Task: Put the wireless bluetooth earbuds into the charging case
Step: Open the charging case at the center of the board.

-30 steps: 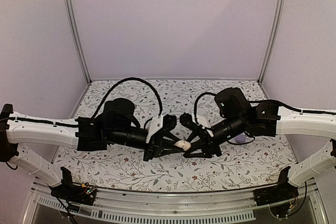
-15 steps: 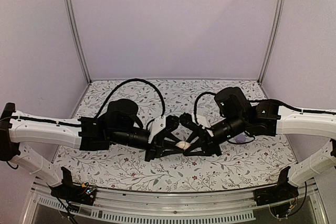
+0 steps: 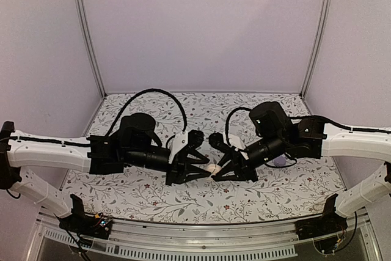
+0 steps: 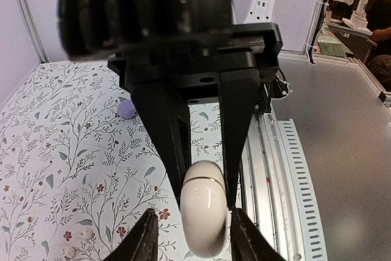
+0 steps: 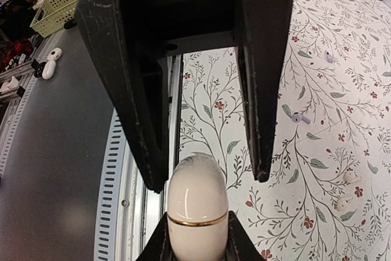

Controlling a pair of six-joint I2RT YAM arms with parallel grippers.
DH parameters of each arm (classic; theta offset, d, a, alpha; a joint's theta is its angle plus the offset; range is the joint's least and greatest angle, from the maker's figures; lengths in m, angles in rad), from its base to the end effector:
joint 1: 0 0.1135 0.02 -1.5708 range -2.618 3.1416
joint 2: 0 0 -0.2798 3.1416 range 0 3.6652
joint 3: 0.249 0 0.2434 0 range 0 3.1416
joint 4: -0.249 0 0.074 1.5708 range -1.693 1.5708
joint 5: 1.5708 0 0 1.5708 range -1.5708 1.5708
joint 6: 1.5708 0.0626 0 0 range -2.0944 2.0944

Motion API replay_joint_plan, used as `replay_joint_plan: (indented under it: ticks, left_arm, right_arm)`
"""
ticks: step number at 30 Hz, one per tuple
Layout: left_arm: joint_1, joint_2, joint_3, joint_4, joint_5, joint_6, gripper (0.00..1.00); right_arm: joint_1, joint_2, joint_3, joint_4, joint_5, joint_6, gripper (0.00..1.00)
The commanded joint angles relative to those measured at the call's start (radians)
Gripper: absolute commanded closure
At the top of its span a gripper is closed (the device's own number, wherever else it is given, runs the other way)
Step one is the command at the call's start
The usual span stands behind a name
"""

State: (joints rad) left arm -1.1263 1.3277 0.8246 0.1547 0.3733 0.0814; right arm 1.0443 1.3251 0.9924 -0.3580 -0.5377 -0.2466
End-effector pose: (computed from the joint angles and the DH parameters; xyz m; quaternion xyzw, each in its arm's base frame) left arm 0.1138 -0.2920 0.2787 0.5446 0.6020 -0.4131 0.4128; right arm 0.1195 0.2694 0.2832 -0.6151 0.6287 0.3809 0.2851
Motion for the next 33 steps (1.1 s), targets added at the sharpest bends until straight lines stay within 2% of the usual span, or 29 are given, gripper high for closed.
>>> replay_joint_plan:
  ticks: [1,12,15,19,25,33]
  left_arm:
    - [0.019,-0.028,-0.02,0.007,-0.023,0.013,0.59]
    - [0.019,0.031,0.021,-0.015,-0.036,0.018,0.56]
    - [0.018,0.037,0.026,-0.023,-0.076,0.018,0.57]
    - [0.025,0.015,0.016,-0.011,-0.112,0.007,0.59]
    - [0.048,-0.02,-0.004,0.006,-0.12,-0.017,0.6]
    - [0.075,-0.07,-0.041,0.036,-0.093,-0.038,0.6]
  right_arm:
    - [0.008,-0.01,0.022,0.006,-0.011,0.014,0.96]
    - [0.007,0.006,0.036,0.015,0.04,0.05,0.98]
    - [0.007,-0.002,0.031,0.019,0.052,0.053,0.98]
    - [0.007,-0.021,0.0,0.044,0.057,0.041,0.99]
    - [0.007,-0.098,-0.119,0.18,0.067,0.033,1.0]
    - [0.007,-0.108,-0.145,0.202,0.063,0.039,1.0]
